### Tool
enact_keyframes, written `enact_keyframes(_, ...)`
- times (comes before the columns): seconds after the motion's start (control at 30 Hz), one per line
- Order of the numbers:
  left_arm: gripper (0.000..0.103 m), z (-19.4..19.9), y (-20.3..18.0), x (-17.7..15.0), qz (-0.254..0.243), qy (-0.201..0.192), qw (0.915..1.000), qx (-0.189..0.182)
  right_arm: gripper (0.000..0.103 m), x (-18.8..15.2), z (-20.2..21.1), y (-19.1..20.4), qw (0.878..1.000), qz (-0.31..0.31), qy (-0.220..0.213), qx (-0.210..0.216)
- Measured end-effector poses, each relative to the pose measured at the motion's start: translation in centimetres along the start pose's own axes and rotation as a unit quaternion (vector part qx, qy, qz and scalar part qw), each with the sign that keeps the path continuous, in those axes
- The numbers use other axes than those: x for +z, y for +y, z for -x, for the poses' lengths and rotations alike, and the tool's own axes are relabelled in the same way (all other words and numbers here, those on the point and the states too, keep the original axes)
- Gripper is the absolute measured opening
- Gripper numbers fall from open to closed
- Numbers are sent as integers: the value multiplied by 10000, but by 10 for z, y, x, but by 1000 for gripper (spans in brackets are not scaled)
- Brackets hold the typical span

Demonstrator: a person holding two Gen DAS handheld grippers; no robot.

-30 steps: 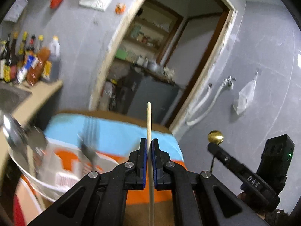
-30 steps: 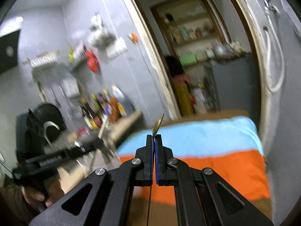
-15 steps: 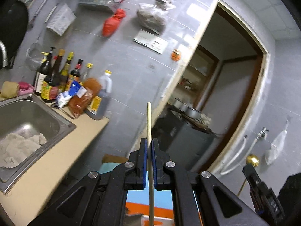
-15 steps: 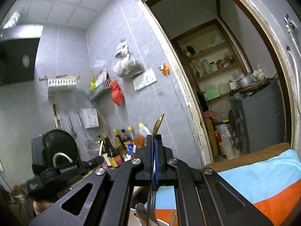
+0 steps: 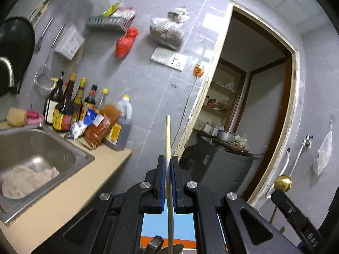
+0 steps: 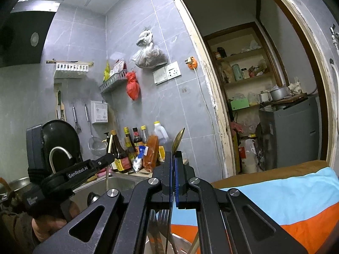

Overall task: Organize utensils
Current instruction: 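Lift the chopstick and gold spoon and drop both into the caddy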

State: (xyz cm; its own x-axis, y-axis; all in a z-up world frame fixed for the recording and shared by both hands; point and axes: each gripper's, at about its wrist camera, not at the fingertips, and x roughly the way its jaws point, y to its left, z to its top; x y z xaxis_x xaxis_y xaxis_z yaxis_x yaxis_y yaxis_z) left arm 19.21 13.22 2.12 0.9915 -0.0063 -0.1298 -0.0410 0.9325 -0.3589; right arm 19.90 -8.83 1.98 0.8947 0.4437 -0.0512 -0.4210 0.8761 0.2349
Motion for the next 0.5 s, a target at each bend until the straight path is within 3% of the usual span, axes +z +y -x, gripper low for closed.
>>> enact_keyframes(0.23, 5, 14, -13, -7, -380, -1, 9992, -134, 2, -3, 0, 6, 9997, 189, 101, 128)
enact_keyframes(0.4, 5, 17, -12, -6, -358, 380, 9984, -199, 4, -3, 4, 7, 9990, 246, 319, 200)
enact_keyframes(0.5, 6, 19, -12, -6, -409, 589, 9972, -220, 24, -3, 7, 3, 9990, 139, 367, 191)
